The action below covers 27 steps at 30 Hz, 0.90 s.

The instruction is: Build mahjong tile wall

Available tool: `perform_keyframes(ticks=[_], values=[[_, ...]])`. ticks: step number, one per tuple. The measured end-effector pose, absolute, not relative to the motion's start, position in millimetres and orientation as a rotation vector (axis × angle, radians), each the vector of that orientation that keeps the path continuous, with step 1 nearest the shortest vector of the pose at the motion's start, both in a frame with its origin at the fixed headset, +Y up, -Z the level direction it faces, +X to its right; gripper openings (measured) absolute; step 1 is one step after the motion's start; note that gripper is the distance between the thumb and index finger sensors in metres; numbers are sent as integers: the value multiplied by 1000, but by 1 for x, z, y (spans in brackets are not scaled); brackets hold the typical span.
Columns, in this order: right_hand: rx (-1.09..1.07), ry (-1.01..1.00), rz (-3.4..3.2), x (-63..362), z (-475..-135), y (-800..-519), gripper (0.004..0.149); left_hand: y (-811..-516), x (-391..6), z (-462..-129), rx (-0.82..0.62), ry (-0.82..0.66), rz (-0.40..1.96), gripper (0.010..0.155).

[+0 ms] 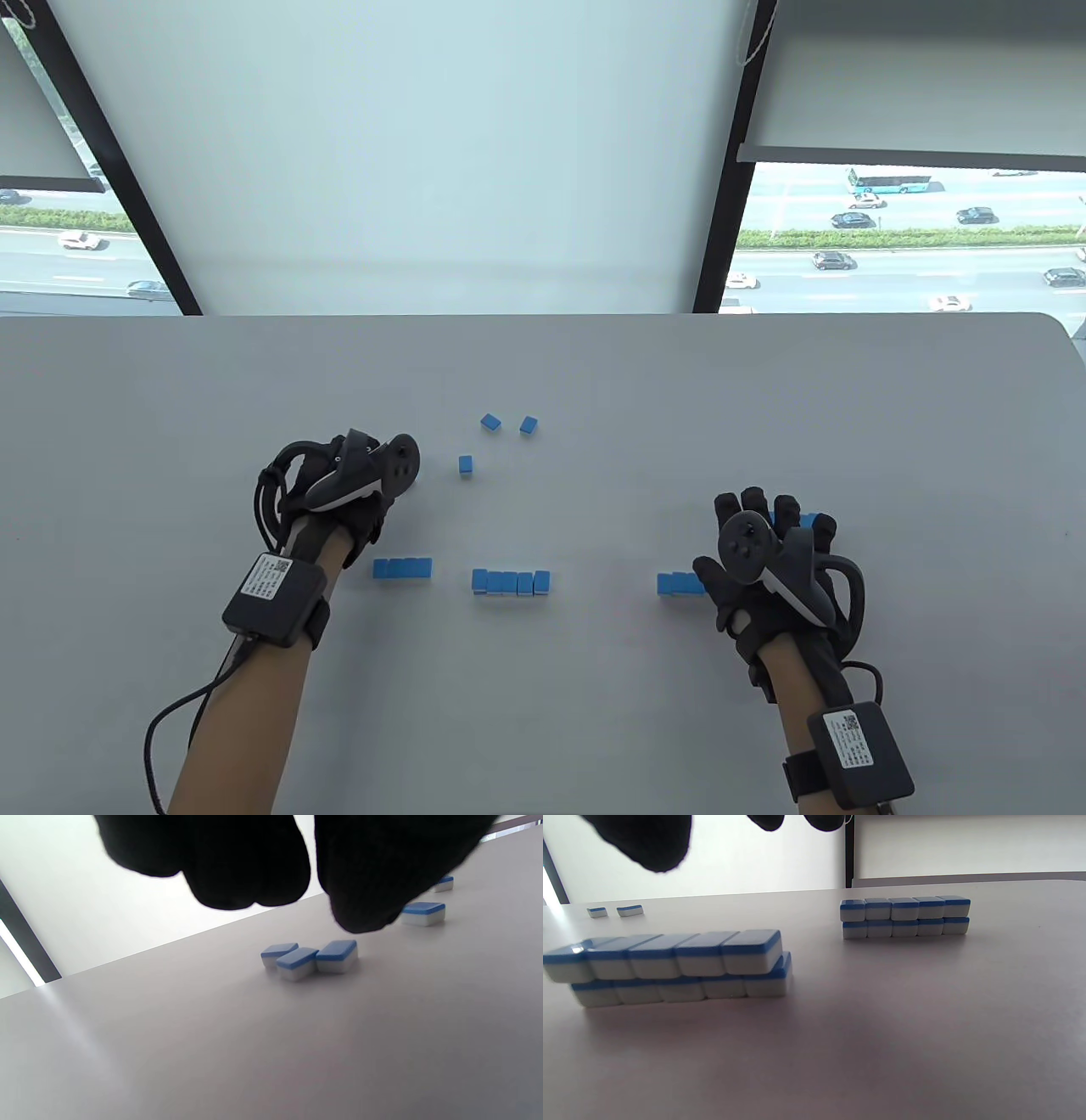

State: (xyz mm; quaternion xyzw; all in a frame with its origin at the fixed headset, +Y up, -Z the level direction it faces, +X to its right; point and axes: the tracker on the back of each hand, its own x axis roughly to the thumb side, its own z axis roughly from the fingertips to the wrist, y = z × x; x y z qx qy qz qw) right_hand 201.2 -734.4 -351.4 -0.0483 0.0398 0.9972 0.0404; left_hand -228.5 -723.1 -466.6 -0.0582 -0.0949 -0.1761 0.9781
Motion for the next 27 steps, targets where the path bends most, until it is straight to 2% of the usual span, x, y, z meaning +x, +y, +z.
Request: perform_keyframes(ticks=[8, 17, 23, 27], values=[[-140, 124, 3057, 201, -351, -734, 80, -748, -218, -484, -174, -196, -442, 61], [-140, 130, 3061, 200, -351, -734, 80, -748, -214, -487, -148, -210, -463, 56], [-142, 126, 3051, 201, -351, -734, 80, -729, -219, -470, -95, -226, -385, 58], [-136, 128, 3048, 200, -351, -734, 79, -705, -232, -444, -15, -234, -328, 59]])
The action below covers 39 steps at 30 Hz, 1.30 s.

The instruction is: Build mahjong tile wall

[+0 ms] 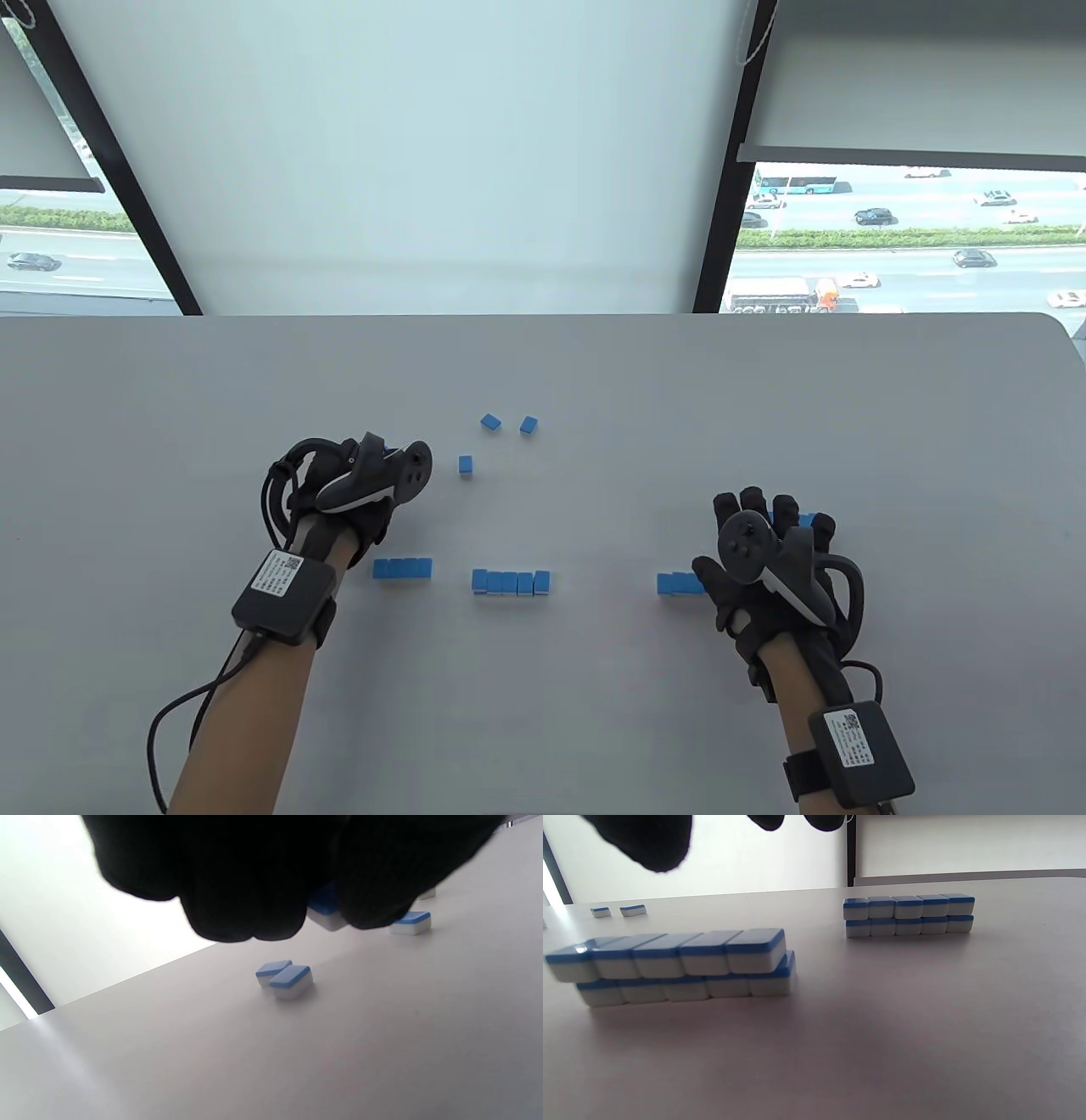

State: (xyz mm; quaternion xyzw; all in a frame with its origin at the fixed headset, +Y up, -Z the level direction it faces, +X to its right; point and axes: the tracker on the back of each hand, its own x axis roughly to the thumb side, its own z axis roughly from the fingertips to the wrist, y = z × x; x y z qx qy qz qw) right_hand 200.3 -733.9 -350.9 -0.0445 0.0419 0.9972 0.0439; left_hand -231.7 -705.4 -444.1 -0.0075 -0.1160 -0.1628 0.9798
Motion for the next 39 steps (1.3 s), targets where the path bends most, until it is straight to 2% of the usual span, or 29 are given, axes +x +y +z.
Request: perform_keyframes(ticks=[7, 15, 18, 26, 39], values=[[-121, 123, 3048, 199, -351, -734, 79, -689, -258, -394, 54, -213, -163, 60], [-122, 122, 3051, 198, -350, -734, 79, -706, -287, -365, 73, -123, 2, 61], [-128, 119, 3051, 198, -350, -734, 79, -717, -290, -362, 71, -113, 6, 61], [-145, 134, 3046, 200, -351, -736, 79, -746, -283, -365, -50, -133, -40, 59], [-136, 132, 3060, 198, -351, -735, 79, -760, -269, -368, -135, -145, -99, 56]])
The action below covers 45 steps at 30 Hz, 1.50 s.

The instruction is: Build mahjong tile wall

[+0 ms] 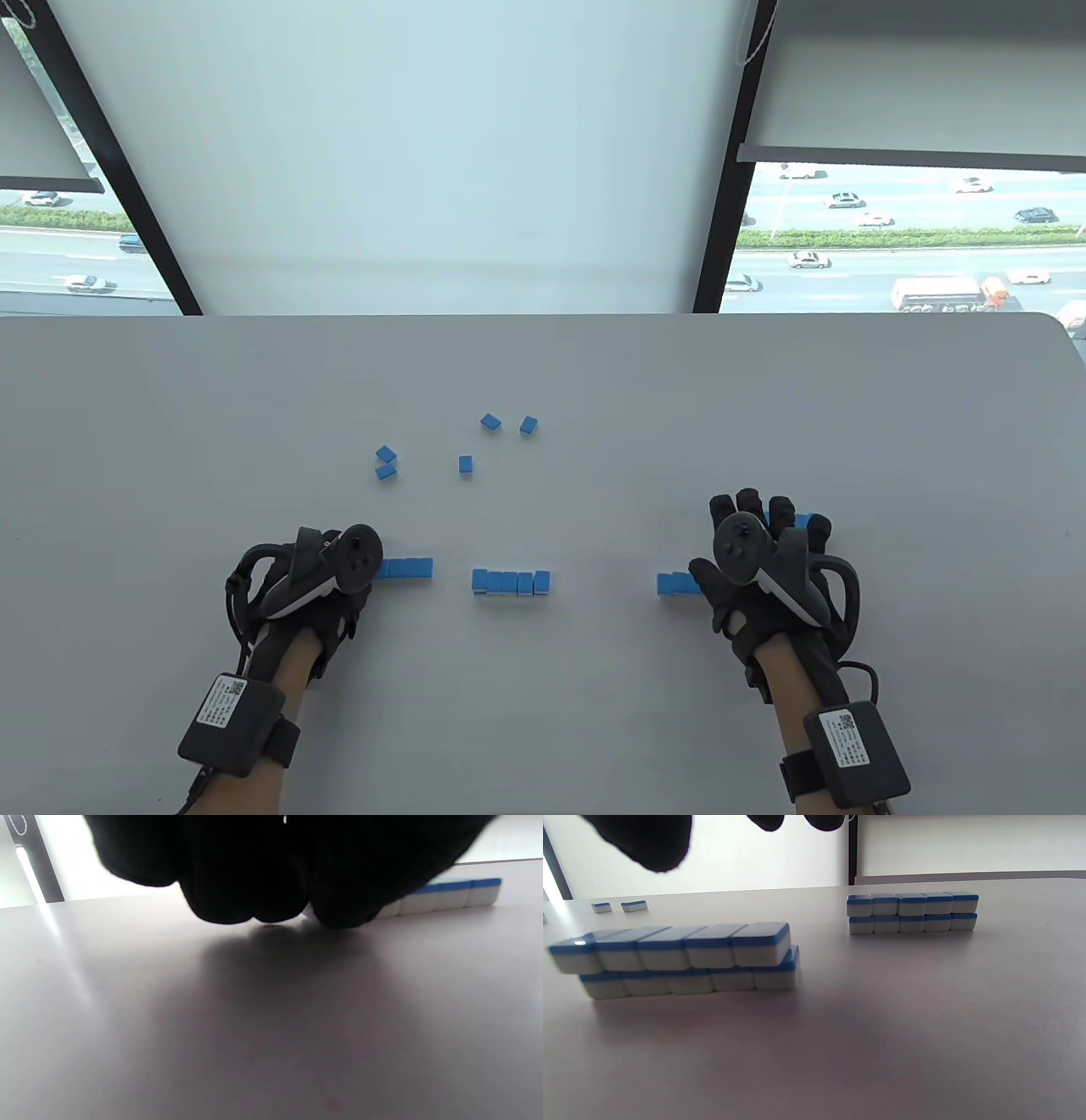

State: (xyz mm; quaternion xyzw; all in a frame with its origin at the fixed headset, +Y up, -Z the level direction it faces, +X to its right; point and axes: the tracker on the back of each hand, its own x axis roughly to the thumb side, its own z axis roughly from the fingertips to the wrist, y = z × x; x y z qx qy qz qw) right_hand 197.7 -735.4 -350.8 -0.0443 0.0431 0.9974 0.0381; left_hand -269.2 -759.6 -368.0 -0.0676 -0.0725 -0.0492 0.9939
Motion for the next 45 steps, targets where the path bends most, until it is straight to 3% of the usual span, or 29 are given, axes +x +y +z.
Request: perform_keyframes(ticks=[11, 19, 30, 45], values=[[-132, 116, 3055, 198, -351, -734, 79, -745, -273, -367, -166, -124, -56, 61], [-120, 116, 3052, 198, -351, -733, 80, -716, -266, -414, -118, -142, -100, 66], [-123, 119, 3055, 198, -351, -733, 79, -741, -249, -481, -255, -101, -239, 67], [-152, 126, 3049, 202, -351, -732, 79, -748, -248, -486, -210, -128, -275, 56]])
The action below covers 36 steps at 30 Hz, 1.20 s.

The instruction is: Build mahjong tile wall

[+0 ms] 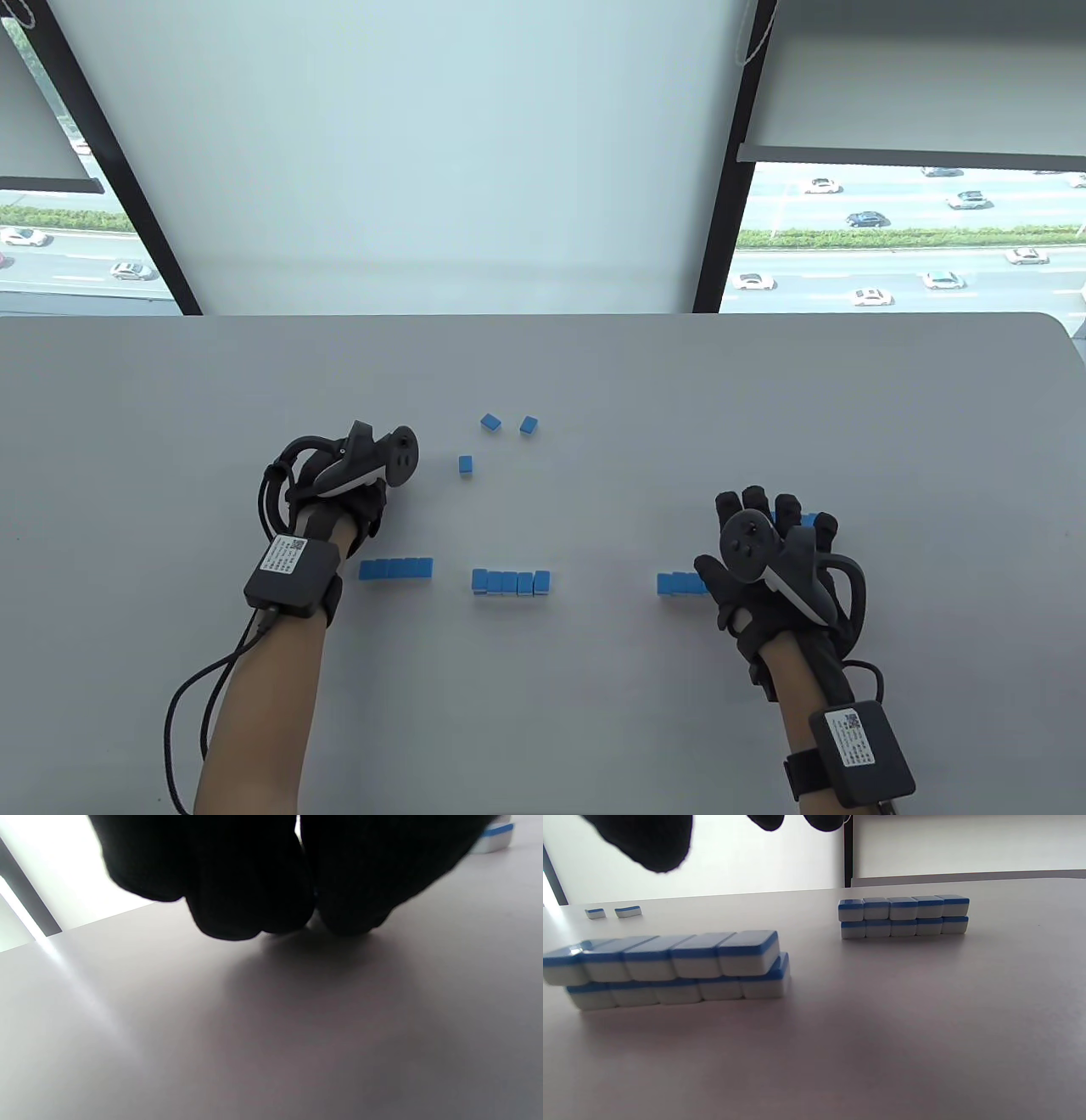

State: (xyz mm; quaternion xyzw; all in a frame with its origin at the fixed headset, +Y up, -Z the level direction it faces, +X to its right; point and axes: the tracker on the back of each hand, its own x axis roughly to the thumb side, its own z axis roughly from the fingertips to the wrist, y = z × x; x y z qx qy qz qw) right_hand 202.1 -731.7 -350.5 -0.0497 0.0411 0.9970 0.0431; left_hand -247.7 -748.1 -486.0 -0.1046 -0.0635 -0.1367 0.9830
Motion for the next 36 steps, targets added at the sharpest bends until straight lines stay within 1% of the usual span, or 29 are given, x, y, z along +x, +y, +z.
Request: perform_keyframes(ticks=[4, 9, 14, 17, 20, 23, 27, 31, 36], values=[[-154, 124, 3047, 203, -350, -731, 80, -742, -250, -478, -238, -98, -232, 57], [-147, 117, 3046, 203, -351, -731, 79, -720, -243, -450, -155, -145, -154, 59], [-140, 110, 3046, 202, -351, -730, 79, -698, -228, -411, -34, -220, -74, 59], [-140, 102, 3045, 202, -350, -730, 79, -693, -221, -391, 24, -245, -36, 59], [-140, 100, 3045, 202, -350, -730, 79, -696, -217, -372, 67, -259, -33, 59], [-142, 100, 3046, 202, -350, -730, 80, -709, -217, -358, 84, -266, 28, 58], [-154, 110, 3042, 203, -350, -732, 79, -717, -219, -356, 61, -266, 4, 57], [-158, 123, 3044, 203, -350, -734, 80, -731, -221, -359, 4, -259, 4, 57], [-159, 119, 3050, 203, -350, -734, 79, -739, -220, -362, -27, -259, -15, 57]])
